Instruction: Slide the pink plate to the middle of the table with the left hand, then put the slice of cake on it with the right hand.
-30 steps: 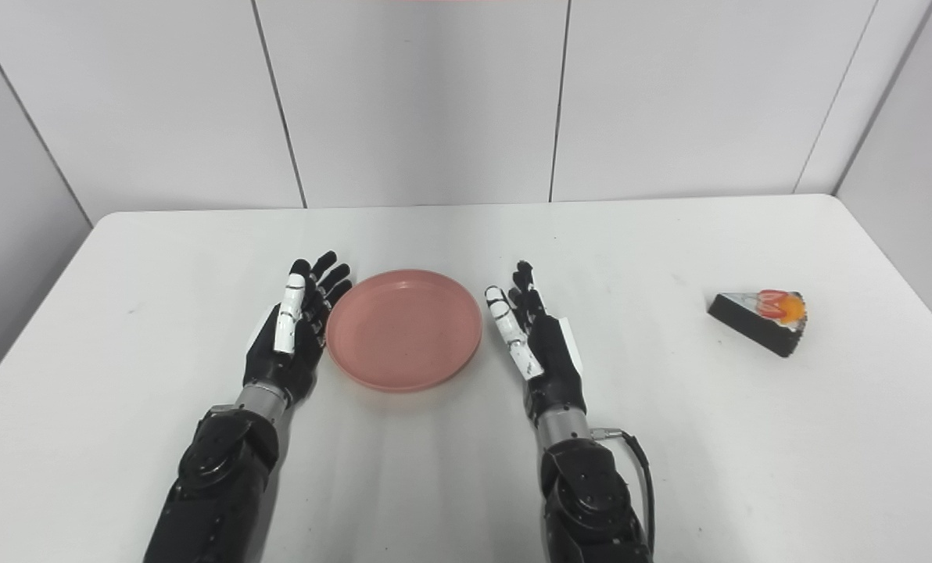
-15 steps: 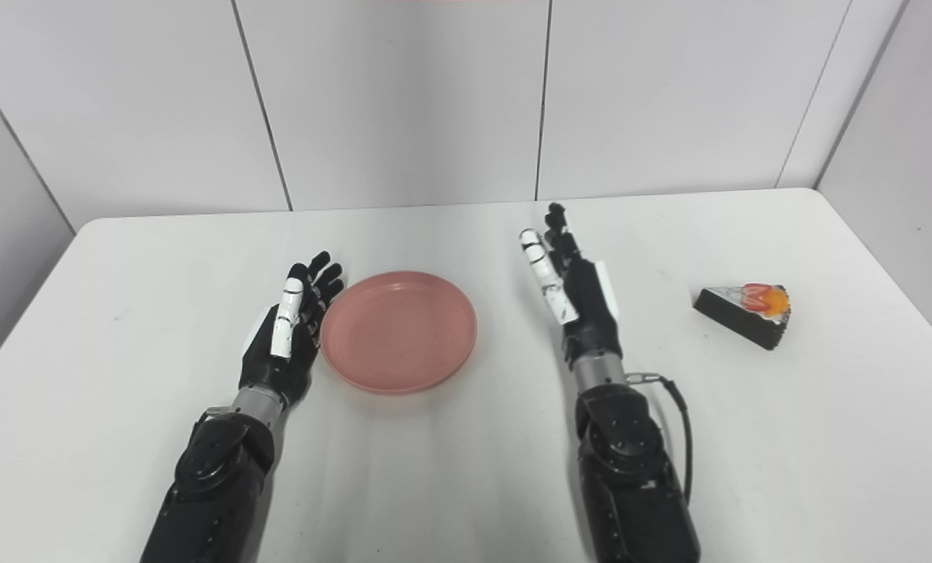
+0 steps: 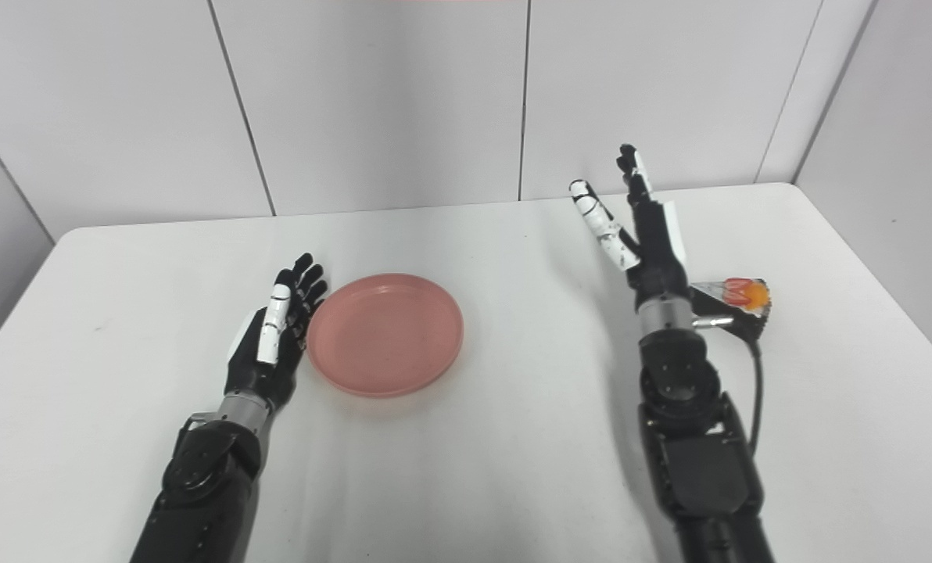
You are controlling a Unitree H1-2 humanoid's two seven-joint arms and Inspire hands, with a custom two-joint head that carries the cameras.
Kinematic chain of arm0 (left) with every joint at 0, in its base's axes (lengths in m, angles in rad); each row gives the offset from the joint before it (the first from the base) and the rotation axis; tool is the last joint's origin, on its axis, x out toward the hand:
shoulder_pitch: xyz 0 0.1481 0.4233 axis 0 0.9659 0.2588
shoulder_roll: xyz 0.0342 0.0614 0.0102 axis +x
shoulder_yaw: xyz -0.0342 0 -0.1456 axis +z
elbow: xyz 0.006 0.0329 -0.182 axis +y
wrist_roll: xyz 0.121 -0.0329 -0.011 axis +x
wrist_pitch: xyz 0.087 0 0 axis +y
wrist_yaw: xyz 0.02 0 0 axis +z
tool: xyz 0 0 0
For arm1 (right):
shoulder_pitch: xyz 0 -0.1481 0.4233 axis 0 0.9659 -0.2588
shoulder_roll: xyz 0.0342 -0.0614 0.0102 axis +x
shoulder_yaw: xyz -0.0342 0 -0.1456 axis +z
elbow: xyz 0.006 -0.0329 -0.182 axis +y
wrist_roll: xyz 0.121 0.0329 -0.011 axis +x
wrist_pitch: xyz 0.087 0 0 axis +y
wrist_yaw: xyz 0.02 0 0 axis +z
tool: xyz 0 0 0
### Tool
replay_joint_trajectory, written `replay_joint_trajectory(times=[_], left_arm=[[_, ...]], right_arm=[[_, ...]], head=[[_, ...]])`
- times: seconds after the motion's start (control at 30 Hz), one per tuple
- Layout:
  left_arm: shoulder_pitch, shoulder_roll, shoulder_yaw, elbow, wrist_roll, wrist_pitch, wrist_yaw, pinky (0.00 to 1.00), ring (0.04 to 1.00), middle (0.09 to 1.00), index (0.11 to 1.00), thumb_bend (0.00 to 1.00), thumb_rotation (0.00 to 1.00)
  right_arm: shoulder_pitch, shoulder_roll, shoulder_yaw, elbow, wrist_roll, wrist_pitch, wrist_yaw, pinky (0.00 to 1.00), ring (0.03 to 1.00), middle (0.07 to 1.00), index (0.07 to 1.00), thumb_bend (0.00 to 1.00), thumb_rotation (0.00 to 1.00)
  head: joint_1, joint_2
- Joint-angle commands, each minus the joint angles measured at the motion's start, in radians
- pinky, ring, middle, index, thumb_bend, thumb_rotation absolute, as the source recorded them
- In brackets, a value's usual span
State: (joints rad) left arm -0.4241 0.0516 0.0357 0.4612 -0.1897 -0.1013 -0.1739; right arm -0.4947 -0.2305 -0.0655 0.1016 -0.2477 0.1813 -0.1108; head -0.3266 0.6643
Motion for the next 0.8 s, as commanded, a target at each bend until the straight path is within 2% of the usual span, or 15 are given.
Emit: replay_joint_trajectory(times=[0.0,0.13,0.33,0.57,0.77], left_arm=[[-0.022,0.013,0.002,0.010,0.003,-0.028,-0.014,1.00,1.000,1.000,1.000,0.55,1.00],[-0.027,0.020,0.011,0.034,-0.013,-0.049,-0.032,1.00,1.000,1.000,1.000,0.54,1.00],[-0.037,0.032,0.028,0.073,-0.038,-0.070,-0.065,1.00,1.000,1.000,1.000,0.57,1.00],[-0.061,0.055,0.047,0.163,-0.059,-0.143,-0.120,1.00,1.000,1.000,1.000,0.60,1.00],[-0.064,0.065,0.055,0.175,-0.063,-0.158,-0.128,1.00,1.000,1.000,1.000,0.59,1.00]], right_arm=[[-0.053,-0.032,-0.001,-0.051,-0.012,0.030,0.019,0.88,0.936,0.929,0.904,0.66,0.71],[-0.049,-0.072,-0.012,-0.082,-0.018,0.084,0.033,0.84,0.901,0.906,0.880,0.71,0.62],[-0.049,-0.129,0.008,-0.112,-0.079,0.160,0.065,0.82,0.891,0.904,0.894,0.71,0.57],[-0.048,-0.182,0.020,-0.114,-0.124,0.204,0.094,0.83,0.899,0.912,0.894,0.74,0.54],[-0.042,-0.216,0.019,-0.128,-0.116,0.244,0.144,0.81,0.882,0.900,0.890,0.71,0.49]], head=[[0.001,-0.001],[-0.041,-0.015],[-0.121,-0.031],[-0.156,-0.035],[-0.195,-0.040]])
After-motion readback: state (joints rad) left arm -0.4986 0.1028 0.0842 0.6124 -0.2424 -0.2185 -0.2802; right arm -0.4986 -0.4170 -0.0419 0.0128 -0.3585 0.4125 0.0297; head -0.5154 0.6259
